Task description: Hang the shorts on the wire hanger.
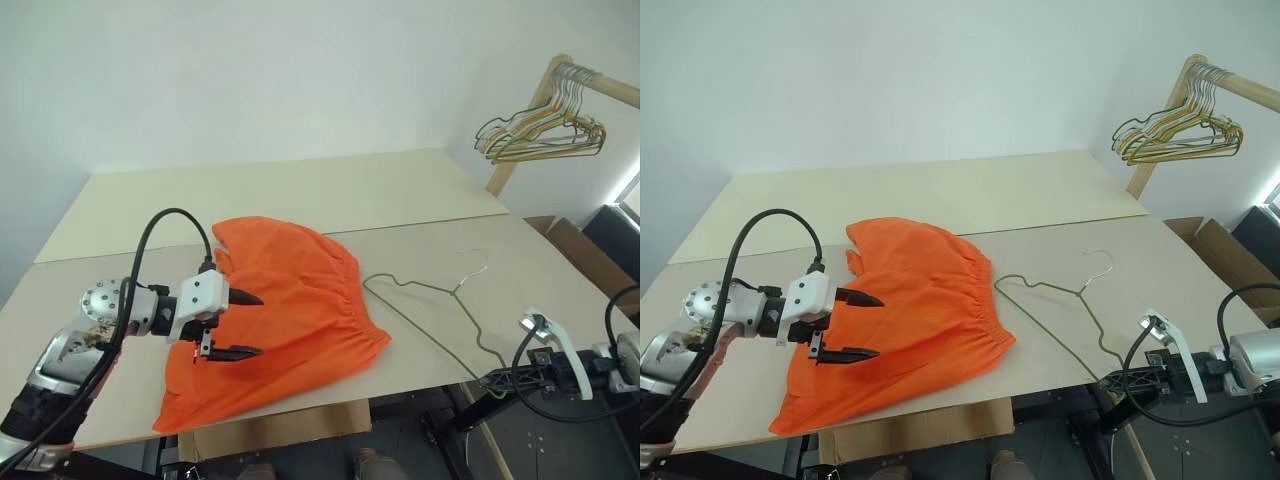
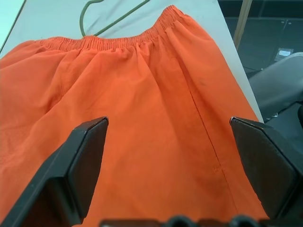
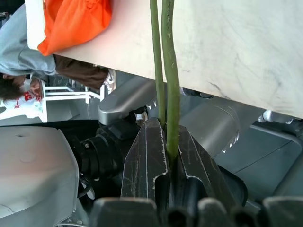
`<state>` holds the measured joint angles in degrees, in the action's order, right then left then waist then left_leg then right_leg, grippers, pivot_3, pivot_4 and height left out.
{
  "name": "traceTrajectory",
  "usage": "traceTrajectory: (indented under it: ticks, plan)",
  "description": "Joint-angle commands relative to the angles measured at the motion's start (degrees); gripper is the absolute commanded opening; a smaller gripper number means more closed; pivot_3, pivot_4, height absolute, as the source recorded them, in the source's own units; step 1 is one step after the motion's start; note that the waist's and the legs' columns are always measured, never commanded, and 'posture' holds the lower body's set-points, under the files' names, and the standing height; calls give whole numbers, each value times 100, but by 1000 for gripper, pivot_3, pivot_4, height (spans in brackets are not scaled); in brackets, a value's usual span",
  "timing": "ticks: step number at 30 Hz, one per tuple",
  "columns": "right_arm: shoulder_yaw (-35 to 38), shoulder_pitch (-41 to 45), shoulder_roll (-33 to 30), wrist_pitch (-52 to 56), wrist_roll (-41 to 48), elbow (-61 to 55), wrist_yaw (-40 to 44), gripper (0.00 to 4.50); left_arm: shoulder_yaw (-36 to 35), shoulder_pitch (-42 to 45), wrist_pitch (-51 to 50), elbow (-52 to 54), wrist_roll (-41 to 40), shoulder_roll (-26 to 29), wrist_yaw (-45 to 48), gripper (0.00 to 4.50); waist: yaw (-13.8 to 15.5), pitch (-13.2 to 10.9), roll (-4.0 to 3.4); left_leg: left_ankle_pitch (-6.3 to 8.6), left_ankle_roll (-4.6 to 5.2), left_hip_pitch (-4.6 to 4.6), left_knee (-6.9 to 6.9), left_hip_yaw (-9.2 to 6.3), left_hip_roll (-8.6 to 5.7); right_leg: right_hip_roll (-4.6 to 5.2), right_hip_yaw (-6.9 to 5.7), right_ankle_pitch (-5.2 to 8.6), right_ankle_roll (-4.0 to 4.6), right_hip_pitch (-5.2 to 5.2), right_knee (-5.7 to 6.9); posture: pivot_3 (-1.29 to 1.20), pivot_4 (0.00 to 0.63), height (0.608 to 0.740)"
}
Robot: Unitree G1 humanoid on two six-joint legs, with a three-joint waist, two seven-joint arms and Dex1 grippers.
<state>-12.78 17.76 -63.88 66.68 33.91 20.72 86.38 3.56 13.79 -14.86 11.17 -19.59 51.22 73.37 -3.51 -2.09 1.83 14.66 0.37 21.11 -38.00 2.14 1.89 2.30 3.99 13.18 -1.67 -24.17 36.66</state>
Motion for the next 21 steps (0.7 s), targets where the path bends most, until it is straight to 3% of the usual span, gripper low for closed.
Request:
traceTrajectory:
  ticks: [1, 7, 21]
  plan:
    - [-66, 226, 39, -12, 33, -89, 362, 0, -78, -30, 125, 124, 36, 9, -60, 4462, -4, 0, 0, 0, 0, 0, 0, 0, 0, 0, 0, 0, 0, 0, 0, -12, 0, 740]
    - [-316, 394, 145, -93, 15, -130, 568, 0, -119, -94, 122, 198, 63, 29, -115, 4462, 23, 0, 0, 0, 0, -1, -1, 0, 0, 0, 1, 0, 0, 0, 2, 7, 0, 740]
    - [-787, 1442, 1098, -110, -255, 1254, 609, 0, -37, -191, 224, 235, 271, 10, -297, 4462, 149, 1, 0, 0, 0, 2, -4, 0, -2, 0, 1, -6, 9, 0, 3, 28, 0, 740]
